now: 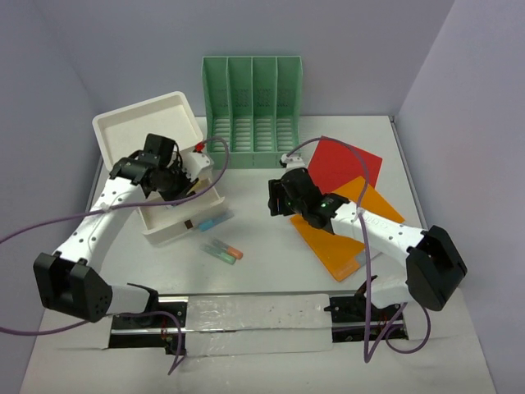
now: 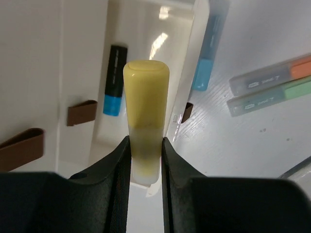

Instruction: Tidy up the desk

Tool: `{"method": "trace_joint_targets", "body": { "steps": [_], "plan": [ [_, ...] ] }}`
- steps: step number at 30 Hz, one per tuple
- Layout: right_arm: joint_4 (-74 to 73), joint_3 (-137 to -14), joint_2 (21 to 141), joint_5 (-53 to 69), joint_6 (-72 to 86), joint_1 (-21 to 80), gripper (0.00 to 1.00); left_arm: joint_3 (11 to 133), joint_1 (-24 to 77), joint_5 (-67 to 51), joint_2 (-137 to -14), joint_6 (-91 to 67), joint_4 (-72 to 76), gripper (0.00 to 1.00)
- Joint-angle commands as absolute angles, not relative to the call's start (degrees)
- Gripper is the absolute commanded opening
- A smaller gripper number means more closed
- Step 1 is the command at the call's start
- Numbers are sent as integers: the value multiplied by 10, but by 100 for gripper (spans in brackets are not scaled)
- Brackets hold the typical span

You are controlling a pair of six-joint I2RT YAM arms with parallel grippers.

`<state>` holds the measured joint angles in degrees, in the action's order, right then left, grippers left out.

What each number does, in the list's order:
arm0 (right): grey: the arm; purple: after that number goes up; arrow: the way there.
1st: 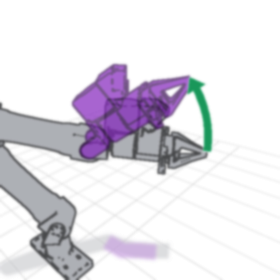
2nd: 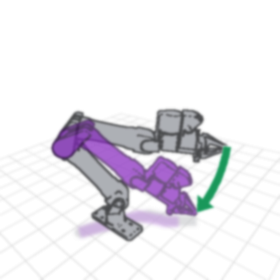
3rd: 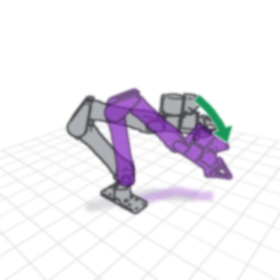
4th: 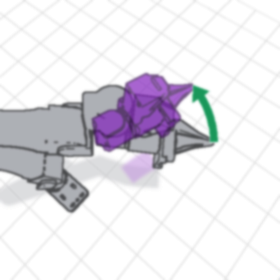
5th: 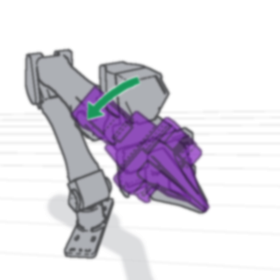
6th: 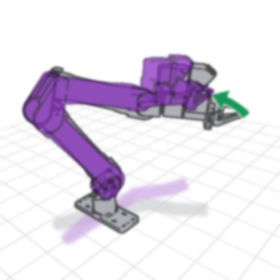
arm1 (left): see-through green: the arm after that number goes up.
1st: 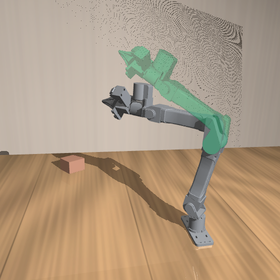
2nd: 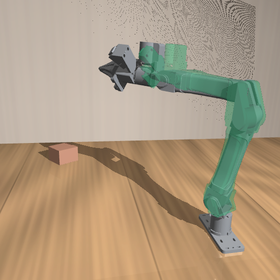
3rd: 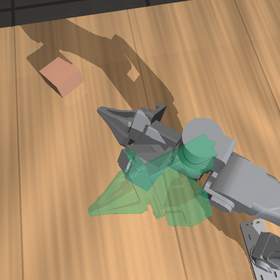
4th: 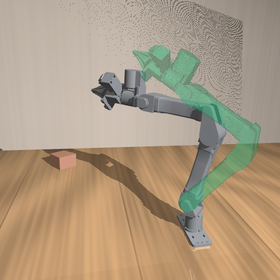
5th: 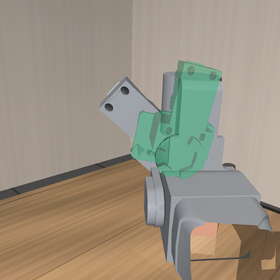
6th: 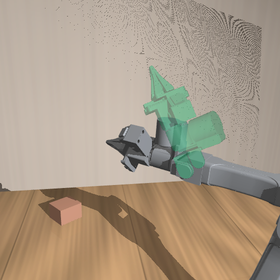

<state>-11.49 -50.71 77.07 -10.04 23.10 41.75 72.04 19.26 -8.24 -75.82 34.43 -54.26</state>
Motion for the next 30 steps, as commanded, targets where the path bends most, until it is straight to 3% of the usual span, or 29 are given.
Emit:
{"method": "trace_joint_targets", "body": {
  "steps": [1, 3, 6, 9, 13, 19, 25, 30],
  "plan": [
    [-114, -537, 776, -115, 225, 449, 64, 684, 180, -42, -784, 326, -524, 4],
    [-105, -537, 780, -102, 220, 464, 64, 674, 179, -16, -793, 327, -506, 10],
    [-96, -549, 797, -106, 198, 499, 64, 669, 179, -3, -801, 322, -487, 38],
    [-99, -576, 831, -118, 156, 552, 65, 663, 179, 18, -794, 323, -475, 51],
    [-117, -624, 894, -110, 103, 613, 65, 673, 179, 16, -785, 308, -482, 58],
    [-148, -677, 985, -107, 54, 662, 64, 708, 165, -2, -761, 282, -494, 58],
    [-188, -753, 1076, -110, 54, 667, 61, 832, 65, -105, -746, 231, -534, 59],
    [-209, -791, 1105, -102, 56, 666, 60, 822, 22, -127, -704, 227, -495, 61]
  ]
}}
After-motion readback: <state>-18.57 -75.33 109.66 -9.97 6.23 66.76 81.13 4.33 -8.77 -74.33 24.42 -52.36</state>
